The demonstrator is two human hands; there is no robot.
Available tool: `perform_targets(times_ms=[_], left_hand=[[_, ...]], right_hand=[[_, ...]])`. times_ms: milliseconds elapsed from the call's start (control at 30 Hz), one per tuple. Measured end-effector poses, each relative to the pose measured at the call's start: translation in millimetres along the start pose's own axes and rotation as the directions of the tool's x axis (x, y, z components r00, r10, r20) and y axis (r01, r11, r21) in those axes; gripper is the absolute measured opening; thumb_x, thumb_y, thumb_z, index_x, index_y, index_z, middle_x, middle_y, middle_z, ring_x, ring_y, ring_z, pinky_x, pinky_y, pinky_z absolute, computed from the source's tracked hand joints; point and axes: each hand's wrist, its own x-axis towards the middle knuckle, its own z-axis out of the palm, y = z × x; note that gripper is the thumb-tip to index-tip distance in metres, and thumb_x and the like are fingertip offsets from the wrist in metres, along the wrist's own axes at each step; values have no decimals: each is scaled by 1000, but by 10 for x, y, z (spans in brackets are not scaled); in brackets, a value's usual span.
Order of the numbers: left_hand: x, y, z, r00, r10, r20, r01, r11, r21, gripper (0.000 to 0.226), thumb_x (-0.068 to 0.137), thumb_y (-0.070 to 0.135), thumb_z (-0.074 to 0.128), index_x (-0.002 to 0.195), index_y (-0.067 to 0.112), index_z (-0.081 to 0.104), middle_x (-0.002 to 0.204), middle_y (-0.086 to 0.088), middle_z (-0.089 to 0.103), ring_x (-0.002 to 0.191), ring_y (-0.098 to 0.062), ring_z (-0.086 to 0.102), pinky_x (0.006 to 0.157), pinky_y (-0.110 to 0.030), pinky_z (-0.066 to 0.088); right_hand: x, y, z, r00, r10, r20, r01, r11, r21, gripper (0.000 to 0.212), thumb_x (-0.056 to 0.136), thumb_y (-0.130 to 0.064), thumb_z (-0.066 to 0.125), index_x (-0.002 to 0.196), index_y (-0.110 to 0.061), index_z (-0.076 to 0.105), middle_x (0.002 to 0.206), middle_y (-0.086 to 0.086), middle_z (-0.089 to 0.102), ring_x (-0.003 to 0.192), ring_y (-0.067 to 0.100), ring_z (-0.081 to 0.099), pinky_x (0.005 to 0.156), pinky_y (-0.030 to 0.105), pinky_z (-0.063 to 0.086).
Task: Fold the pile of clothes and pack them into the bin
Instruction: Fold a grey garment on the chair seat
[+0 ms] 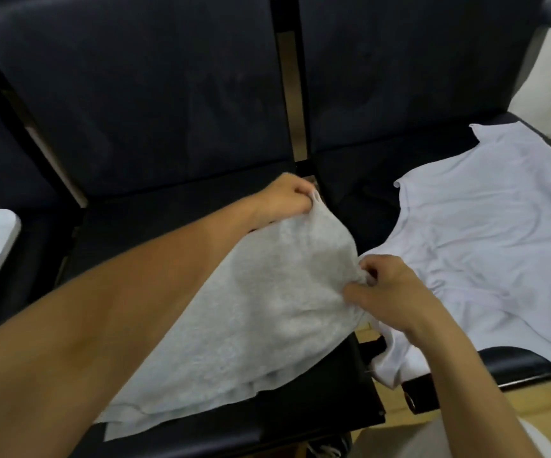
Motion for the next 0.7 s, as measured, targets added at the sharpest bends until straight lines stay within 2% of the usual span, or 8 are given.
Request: perform_targets(times_ms=[133, 233, 300, 400, 467, 533, 633, 700], left_hand=[[-318, -43, -467, 994, 38, -105, -40, 999, -10, 37, 79, -14, 46, 62, 13, 65, 76, -5, 62, 74, -7, 55, 67, -14, 45], [-768, -388, -927, 992, 49, -114, -37, 993, 109, 32, 72, -7, 41, 56, 15, 59, 86, -22, 59, 80, -15, 52, 73, -23, 42], [-1146, -730, -1243, 993, 30, -114, -1, 969, 248, 25, 58, 6, 38, 50, 18, 59, 85, -26, 61, 80, -21, 54, 77, -31, 44], [-1567, -1220, -1588, 989, -73, -132, 121, 905, 409, 39, 54, 6, 35, 46, 30, 65, 87, -3, 63, 90, -18, 60, 90, -39, 48], [-1704, -1478, -1654, 985, -100, -139, 149, 899, 412, 49, 66, -6, 40, 51, 32, 67, 91, 3, 61, 91, -14, 59, 91, -39, 47], [-1676, -1547, -1499, 993, -79, -93, 113, 882, 458, 50, 73, -14, 45, 59, 29, 67, 94, 2, 59, 90, -15, 60, 89, -38, 48], [-1478, -1420, -1124, 997, 49, 64, -78, 797, 598, 44, 83, -3, 52, 112, 29, 63, 125, 4, 52, 117, -18, 52, 100, -36, 44], [-1287, -1263, -831, 959, 146, 244, -279, 653, 705, 63, 88, 8, 60, 143, 34, 40, 151, 10, 34, 139, -13, 30, 114, -35, 28]], right_hand=[[-176, -283, 91, 978, -130, 166, 101, 980, 174, 16, 84, -15, 70, 80, -6, 58, 69, 10, 53, 66, 13, 54, 61, 28, 42], [-338, -630, 502, 938, -266, 223, 237, 960, 151, 23, 83, -21, 73, 71, -17, 55, 58, -11, 48, 55, 2, 47, 53, 21, 39], [-499, -911, 916, 869, -359, 341, 301, 929, 214, 21, 84, -26, 74, 75, -17, 57, 61, -13, 51, 53, -1, 47, 52, 17, 41], [-692, -1124, 1396, 712, -428, 557, 306, 903, 302, 24, 85, -37, 75, 97, -18, 66, 92, -8, 69, 83, 2, 65, 78, 22, 55], [-642, -1090, 1530, 745, -388, 543, 329, 921, 207, 17, 86, -39, 72, 95, -24, 69, 97, -7, 70, 90, 6, 67, 86, 30, 57], [-507, -948, 1457, 883, -252, 395, 292, 955, -44, 14, 88, -40, 66, 87, -26, 67, 92, -7, 69, 86, 10, 66, 82, 35, 58], [-333, -750, 1308, 990, -73, 120, 121, 877, -464, 27, 92, -42, 61, 112, -24, 59, 110, 0, 60, 101, 20, 60, 83, 34, 51], [-245, -658, 1314, 992, 6, 128, 63, 843, -534, 54, 91, -40, 64, 134, -16, 44, 127, 7, 51, 116, 27, 54, 93, 36, 46]])
